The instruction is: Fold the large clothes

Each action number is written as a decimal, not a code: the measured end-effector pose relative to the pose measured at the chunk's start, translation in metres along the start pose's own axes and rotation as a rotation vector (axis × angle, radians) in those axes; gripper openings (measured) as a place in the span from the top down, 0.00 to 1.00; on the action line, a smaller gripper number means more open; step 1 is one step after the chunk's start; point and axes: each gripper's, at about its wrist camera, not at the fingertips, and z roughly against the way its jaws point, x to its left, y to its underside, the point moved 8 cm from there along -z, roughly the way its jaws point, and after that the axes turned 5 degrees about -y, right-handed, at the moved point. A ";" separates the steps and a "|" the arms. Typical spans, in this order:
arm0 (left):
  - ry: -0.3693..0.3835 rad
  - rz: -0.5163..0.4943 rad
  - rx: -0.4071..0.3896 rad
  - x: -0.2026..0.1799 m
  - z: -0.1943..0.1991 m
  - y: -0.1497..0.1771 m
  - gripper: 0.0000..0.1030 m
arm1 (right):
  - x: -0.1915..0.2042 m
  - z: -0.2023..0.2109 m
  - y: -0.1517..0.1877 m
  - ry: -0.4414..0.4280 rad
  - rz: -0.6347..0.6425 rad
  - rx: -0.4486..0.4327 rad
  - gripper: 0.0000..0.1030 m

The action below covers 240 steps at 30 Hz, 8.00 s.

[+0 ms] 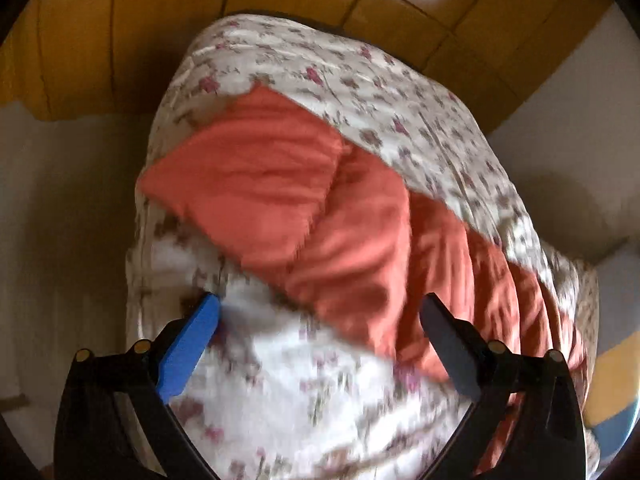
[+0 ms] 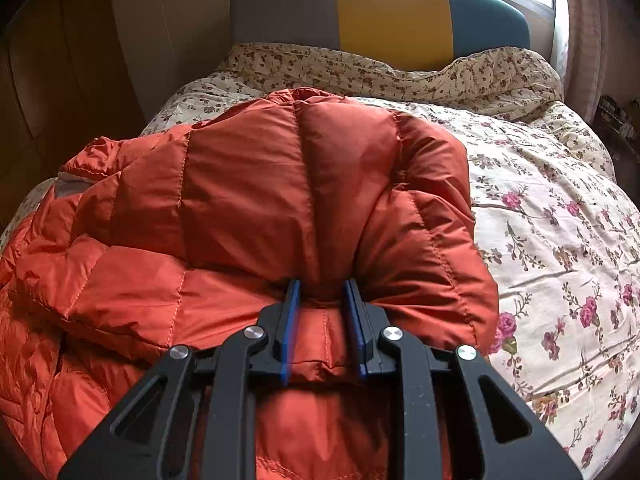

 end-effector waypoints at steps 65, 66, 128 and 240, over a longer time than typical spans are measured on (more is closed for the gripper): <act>0.637 -1.157 0.033 -0.343 0.141 0.395 0.72 | -0.003 0.001 -0.002 -0.016 -0.011 -0.005 0.79; 0.659 -1.144 0.055 -0.341 0.141 0.393 0.70 | -0.003 0.001 -0.002 -0.016 -0.010 -0.005 0.79; 0.275 -1.074 -0.108 -0.319 0.022 0.238 0.32 | 0.078 -0.034 -0.044 0.036 0.193 -0.074 0.80; 0.640 -0.994 0.028 -0.152 0.166 0.159 0.83 | -0.037 0.222 0.061 -0.198 -0.160 -0.055 0.86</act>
